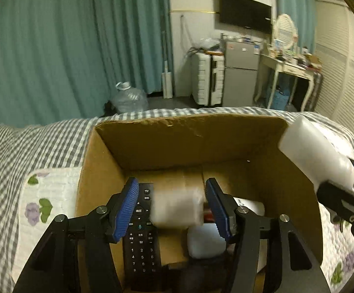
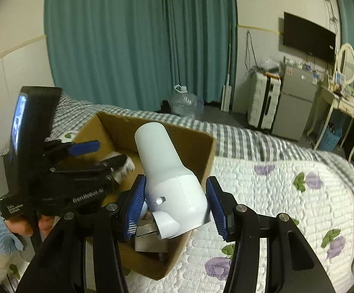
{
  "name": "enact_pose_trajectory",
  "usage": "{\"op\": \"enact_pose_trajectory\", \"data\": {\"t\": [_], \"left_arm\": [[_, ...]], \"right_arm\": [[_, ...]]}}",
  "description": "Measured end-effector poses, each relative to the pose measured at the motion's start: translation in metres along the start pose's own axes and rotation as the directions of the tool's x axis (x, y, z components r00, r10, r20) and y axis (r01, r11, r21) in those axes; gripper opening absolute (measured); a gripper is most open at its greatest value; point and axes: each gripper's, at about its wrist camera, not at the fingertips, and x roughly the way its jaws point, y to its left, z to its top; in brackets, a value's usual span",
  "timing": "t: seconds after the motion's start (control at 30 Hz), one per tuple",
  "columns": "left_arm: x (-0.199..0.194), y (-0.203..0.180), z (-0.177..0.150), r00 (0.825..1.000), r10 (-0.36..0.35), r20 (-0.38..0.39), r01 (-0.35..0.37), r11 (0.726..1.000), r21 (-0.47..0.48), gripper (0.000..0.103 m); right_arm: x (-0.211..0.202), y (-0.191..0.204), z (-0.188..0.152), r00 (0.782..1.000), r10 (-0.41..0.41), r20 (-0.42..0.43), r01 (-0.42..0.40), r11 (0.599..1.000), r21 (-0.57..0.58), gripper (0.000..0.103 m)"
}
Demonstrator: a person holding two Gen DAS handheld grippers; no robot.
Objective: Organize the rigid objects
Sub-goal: 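Lower the white charger and white device into the box and release both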
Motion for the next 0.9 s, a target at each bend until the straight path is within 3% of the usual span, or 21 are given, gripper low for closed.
{"op": "enact_pose_trajectory", "data": {"t": [0.13, 0.3, 0.7, 0.77, 0.8, 0.83, 0.9], "left_arm": [[-0.008, 0.008, -0.002, 1.000, -0.016, -0.002, 0.016, 1.000, -0.018, 0.063], [-0.034, 0.024, -0.004, 0.998, 0.029, 0.048, -0.028, 1.000, -0.011, 0.068], [-0.049, 0.050, -0.001, 0.991, 0.078, 0.111, -0.078, 0.997, -0.006, 0.070], [-0.050, 0.051, -0.001, 0.990, 0.081, 0.117, -0.080, 0.997, -0.009, 0.070], [-0.050, 0.051, -0.001, 0.990, 0.079, 0.118, -0.078, 0.997, -0.013, 0.070], [-0.050, 0.051, -0.001, 0.990, 0.075, 0.118, -0.074, 0.997, -0.014, 0.070], [-0.054, 0.050, -0.001, 0.990, 0.075, 0.123, -0.074, 0.997, -0.014, 0.070]], "right_arm": [[-0.003, -0.001, 0.000, 1.000, -0.012, 0.003, 0.012, 1.000, 0.001, 0.050], [0.003, 0.008, 0.008, 1.000, 0.017, 0.003, -0.017, 0.999, -0.031, 0.050], [0.078, 0.034, 0.033, 0.996, 0.032, -0.080, -0.049, 0.974, -0.220, 0.050], [0.079, 0.032, 0.030, 0.997, 0.028, -0.070, -0.042, 0.978, -0.203, 0.056], [0.079, 0.032, 0.028, 0.998, 0.021, -0.066, -0.033, 0.981, -0.194, 0.067], [0.077, 0.031, 0.025, 0.998, 0.022, -0.062, -0.034, 0.982, -0.186, 0.071], [0.070, 0.031, 0.023, 0.999, 0.009, -0.052, -0.019, 0.983, -0.181, 0.071]]}}
